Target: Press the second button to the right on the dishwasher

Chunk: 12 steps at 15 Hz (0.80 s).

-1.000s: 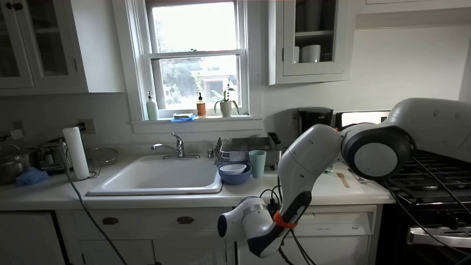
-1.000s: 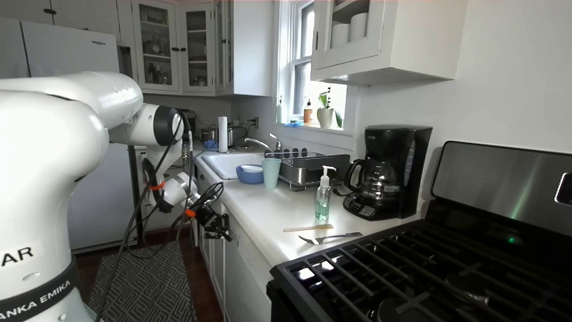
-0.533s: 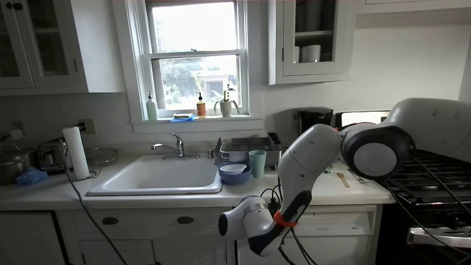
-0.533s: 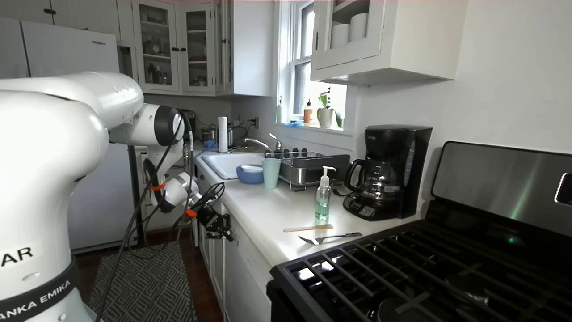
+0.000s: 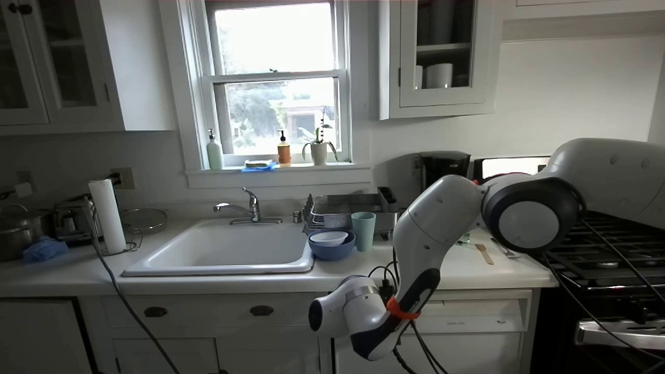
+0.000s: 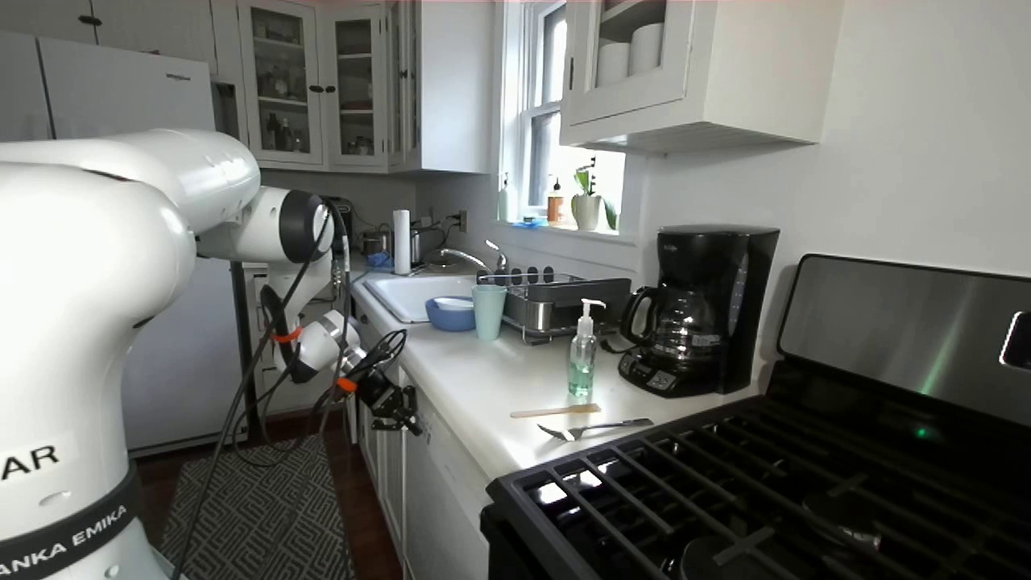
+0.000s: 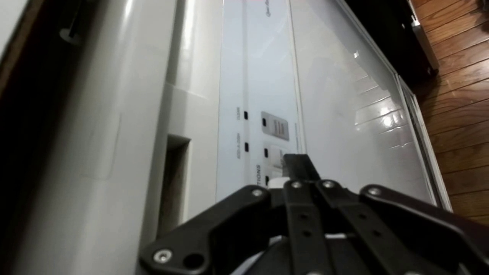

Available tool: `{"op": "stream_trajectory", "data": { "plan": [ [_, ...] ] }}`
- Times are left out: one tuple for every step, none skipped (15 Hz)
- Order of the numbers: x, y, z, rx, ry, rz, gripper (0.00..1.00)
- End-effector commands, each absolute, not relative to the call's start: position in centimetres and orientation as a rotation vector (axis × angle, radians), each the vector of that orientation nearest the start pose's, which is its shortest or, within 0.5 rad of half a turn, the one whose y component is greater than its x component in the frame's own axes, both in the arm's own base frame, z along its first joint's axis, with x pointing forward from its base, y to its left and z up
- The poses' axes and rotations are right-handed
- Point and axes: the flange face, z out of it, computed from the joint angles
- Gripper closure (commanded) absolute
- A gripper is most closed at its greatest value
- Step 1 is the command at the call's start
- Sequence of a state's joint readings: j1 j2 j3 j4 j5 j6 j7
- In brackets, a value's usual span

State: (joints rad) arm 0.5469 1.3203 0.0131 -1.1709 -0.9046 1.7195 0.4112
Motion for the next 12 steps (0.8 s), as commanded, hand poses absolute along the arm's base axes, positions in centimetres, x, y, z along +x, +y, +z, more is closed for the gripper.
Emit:
{"op": "stream_trajectory", "data": {
  "plan": [
    [58.67,27.58,-3.78,2.004,0.678,-0.293,1.0],
    [58.71,27.55,-3.77,2.005,0.676,-0.289,1.0],
    [58.73,27.51,-3.76,2.001,0.671,-0.287,1.0],
    [58.79,27.49,-3.74,2.002,0.666,-0.281,1.0],
    [58.84,27.49,-3.74,2.005,0.663,-0.274,1.0],
    [58.89,27.52,-3.76,2.007,0.664,-0.268,1.0],
    [58.98,27.51,-3.78,2.005,0.657,-0.257,1.0],
    [59.14,27.5,-3.76,2.004,0.646,-0.238,1.0],
    [59.24,27.46,-3.73,2.005,0.636,-0.227,1.0],
    [59.36,27.41,-3.71,2.005,0.623,-0.212,1.0],
    [59.47,27.35,-3.67,2.003,0.61,-0.197,1.0],
    [59.57,27.29,-3.63,2.002,0.595,-0.183,1.0]
  ]
}}
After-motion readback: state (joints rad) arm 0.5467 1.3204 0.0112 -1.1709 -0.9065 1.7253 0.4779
